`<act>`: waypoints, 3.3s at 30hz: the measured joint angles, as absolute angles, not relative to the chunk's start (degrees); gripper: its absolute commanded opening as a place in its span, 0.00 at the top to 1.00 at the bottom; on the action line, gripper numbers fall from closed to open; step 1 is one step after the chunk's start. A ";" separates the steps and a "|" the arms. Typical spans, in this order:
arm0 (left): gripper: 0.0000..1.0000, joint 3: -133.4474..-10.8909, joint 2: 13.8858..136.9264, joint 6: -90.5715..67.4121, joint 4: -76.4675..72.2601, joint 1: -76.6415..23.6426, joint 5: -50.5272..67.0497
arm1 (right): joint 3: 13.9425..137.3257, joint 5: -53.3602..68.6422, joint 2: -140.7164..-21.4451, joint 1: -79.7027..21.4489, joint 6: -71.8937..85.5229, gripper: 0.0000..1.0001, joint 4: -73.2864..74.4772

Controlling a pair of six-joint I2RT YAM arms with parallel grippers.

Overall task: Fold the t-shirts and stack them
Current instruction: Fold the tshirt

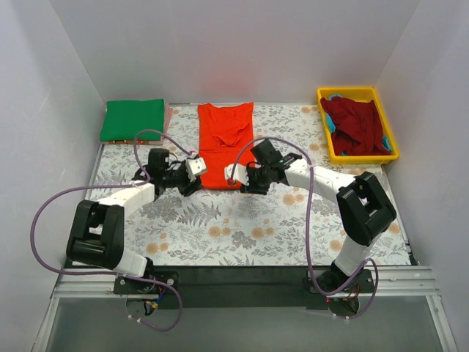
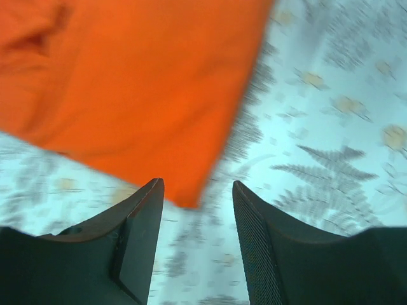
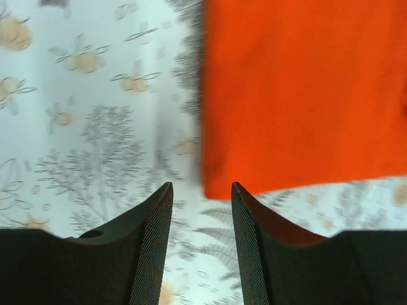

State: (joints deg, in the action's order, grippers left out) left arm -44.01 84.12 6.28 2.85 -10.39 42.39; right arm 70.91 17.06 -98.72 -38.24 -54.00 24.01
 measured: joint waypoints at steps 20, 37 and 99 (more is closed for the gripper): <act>0.55 -35.20 89.95 19.07 -7.92 -16.58 35.44 | 62.00 11.70 -101.69 -41.39 -57.06 0.49 13.78; 0.94 -37.04 93.60 21.80 -8.97 -16.43 35.24 | 65.17 11.05 -107.26 -41.01 -57.63 0.99 9.85; 0.99 -55.59 101.06 7.90 20.32 -14.35 45.63 | 87.24 39.18 -120.11 -28.99 -55.96 0.99 46.09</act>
